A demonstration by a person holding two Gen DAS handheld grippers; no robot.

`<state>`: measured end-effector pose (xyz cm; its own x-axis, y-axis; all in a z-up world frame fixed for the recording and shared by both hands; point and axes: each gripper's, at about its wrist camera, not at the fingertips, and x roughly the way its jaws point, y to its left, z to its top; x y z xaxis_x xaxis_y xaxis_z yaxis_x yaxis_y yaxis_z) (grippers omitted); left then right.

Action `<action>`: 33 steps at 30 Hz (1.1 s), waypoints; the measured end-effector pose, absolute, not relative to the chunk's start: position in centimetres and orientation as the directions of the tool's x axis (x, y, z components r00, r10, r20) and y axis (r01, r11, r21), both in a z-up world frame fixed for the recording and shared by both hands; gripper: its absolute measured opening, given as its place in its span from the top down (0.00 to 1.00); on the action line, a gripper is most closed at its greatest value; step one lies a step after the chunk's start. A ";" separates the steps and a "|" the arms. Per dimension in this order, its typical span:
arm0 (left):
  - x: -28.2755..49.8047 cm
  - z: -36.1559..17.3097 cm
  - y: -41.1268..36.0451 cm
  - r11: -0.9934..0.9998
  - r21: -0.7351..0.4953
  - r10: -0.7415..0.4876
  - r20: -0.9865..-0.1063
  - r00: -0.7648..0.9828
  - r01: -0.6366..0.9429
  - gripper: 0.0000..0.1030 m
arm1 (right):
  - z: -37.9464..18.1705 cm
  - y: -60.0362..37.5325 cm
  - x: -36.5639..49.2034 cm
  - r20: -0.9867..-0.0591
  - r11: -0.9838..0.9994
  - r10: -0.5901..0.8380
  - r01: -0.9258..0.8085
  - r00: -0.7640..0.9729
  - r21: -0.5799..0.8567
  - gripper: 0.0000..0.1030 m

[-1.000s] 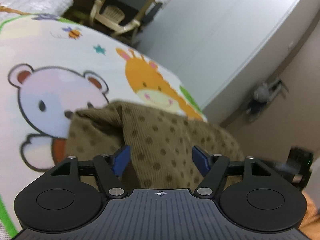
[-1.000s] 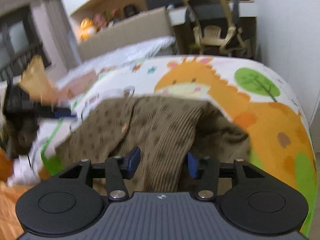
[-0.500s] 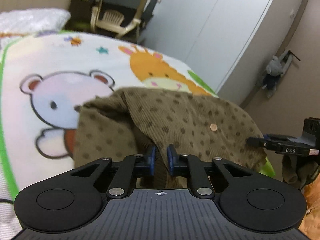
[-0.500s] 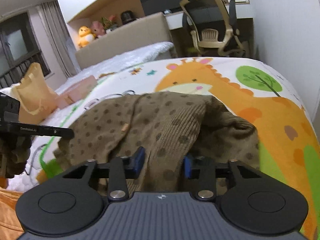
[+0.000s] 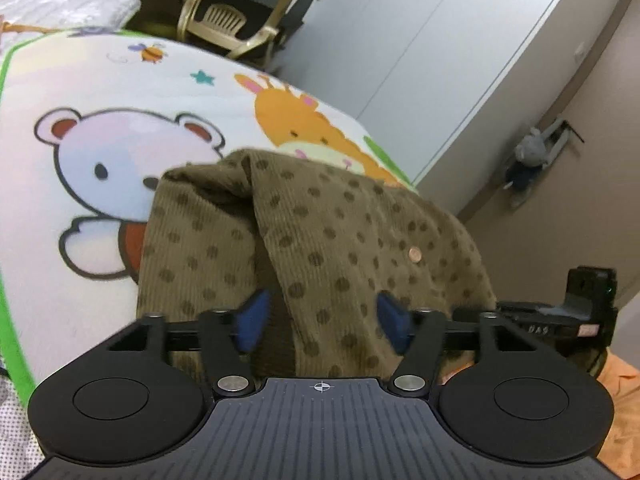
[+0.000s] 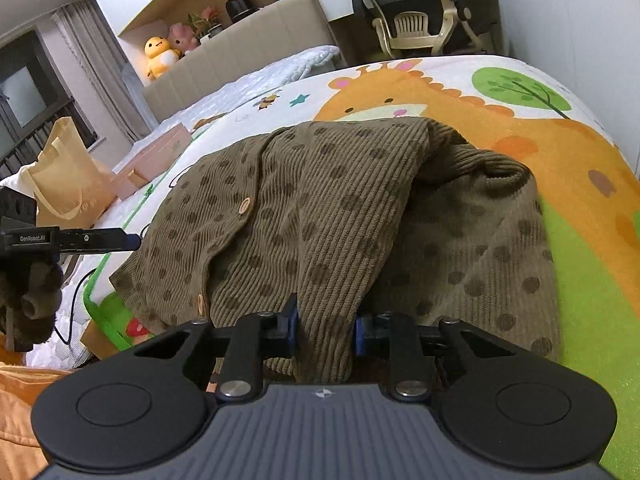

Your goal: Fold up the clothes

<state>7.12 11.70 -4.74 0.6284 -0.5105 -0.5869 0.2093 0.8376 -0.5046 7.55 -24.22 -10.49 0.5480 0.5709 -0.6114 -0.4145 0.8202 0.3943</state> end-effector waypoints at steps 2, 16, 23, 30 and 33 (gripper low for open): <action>7.3 -5.5 11.3 0.837 -0.509 -0.513 -0.599 0.615 0.203 0.24 | -10.5 -24.2 7.6 -0.609 0.820 0.571 -0.414 0.550 0.396 0.76; 4.9 0.0 9.6 0.926 -0.311 -0.361 -0.549 0.754 0.216 0.85 | -5.8 -24.0 6.1 -0.506 0.810 0.585 -0.488 0.634 0.326 0.82; 4.9 -3.8 8.7 0.947 -0.259 -0.319 -0.677 0.663 0.190 0.85 | -9.3 -23.8 6.8 -0.634 0.834 0.544 -0.438 0.549 0.336 0.82; 6.3 -1.2 12.2 0.887 -0.403 -0.441 -0.598 0.670 0.225 0.52 | -6.9 -26.1 7.4 -0.583 0.821 0.569 -0.440 0.581 0.363 0.38; 8.3 0.2 13.6 0.838 -0.497 -0.495 -0.522 0.695 0.223 0.37 | -4.9 -27.9 8.8 -0.532 0.792 0.610 -0.428 0.588 0.435 0.31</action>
